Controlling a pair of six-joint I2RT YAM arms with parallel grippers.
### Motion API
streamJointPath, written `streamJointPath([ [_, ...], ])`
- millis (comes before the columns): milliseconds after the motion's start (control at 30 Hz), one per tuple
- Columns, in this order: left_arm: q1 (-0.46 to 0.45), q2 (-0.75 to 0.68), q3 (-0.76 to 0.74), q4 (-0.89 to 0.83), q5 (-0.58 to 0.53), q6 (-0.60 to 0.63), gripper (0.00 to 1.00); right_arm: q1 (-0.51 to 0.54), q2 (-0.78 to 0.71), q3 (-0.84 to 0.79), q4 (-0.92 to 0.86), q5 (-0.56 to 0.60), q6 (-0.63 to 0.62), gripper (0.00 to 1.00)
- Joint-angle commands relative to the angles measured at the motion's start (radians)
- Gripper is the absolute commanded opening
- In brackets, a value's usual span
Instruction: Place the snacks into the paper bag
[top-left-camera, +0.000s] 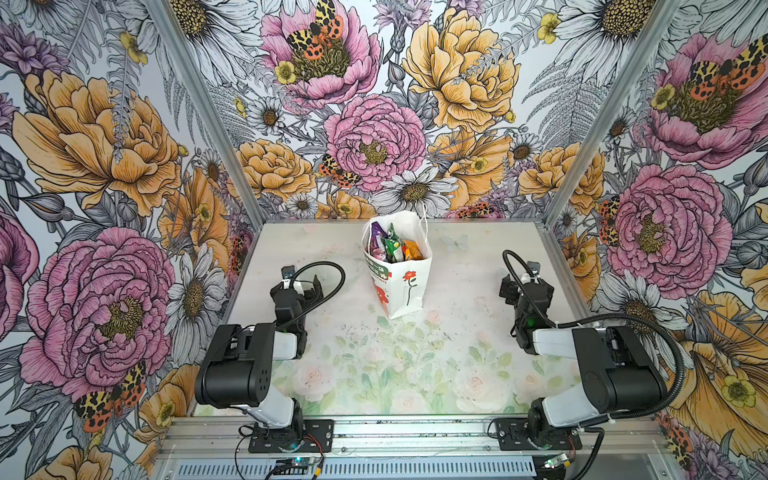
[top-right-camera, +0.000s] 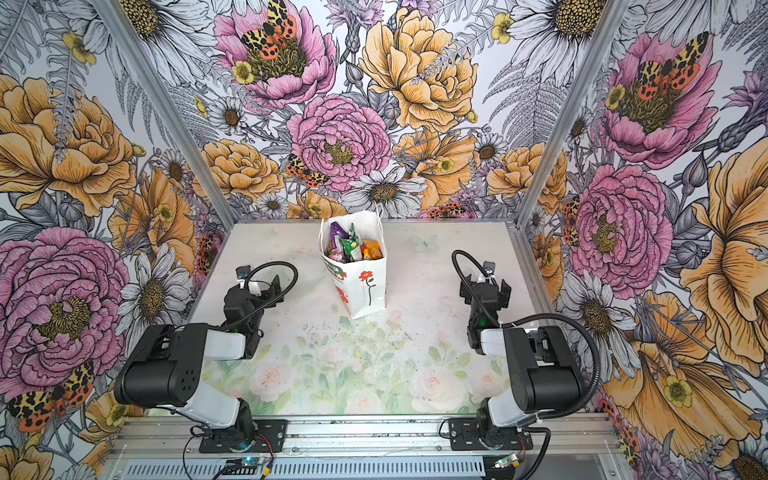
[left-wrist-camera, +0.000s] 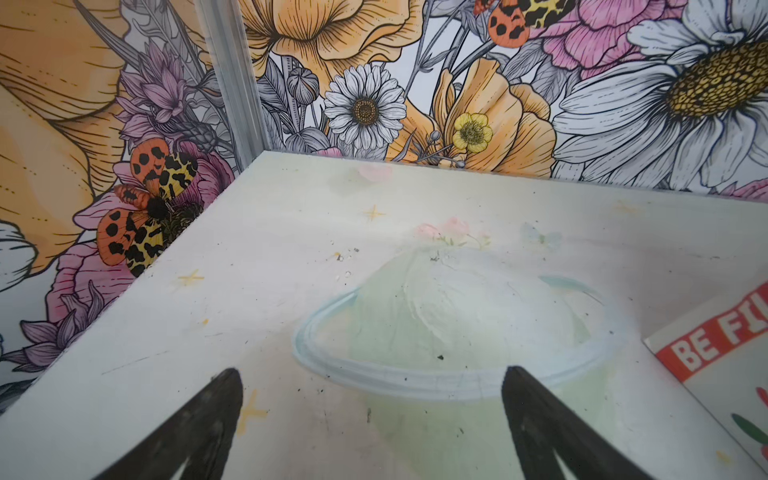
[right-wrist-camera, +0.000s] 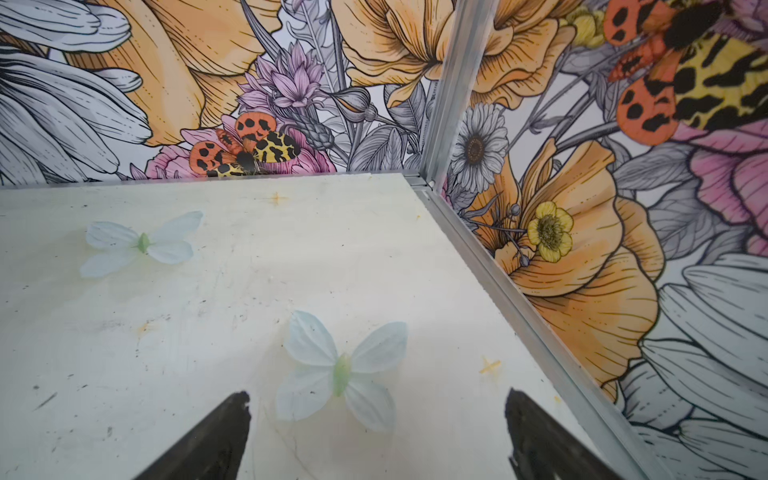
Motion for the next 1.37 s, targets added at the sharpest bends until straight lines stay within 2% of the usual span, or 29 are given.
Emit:
streamJointPath([
  [0, 0.008, -0.007, 0.01, 0.034, 0.024, -0.019, 0.99, -0.003, 0.005, -0.006, 0.058, -0.062, 0.037, 0.98],
  [1333, 0.006, -0.006, 0.009, 0.037, 0.024, -0.018, 0.99, 0.001, 0.009, -0.007, 0.064, -0.053, 0.034, 1.0],
])
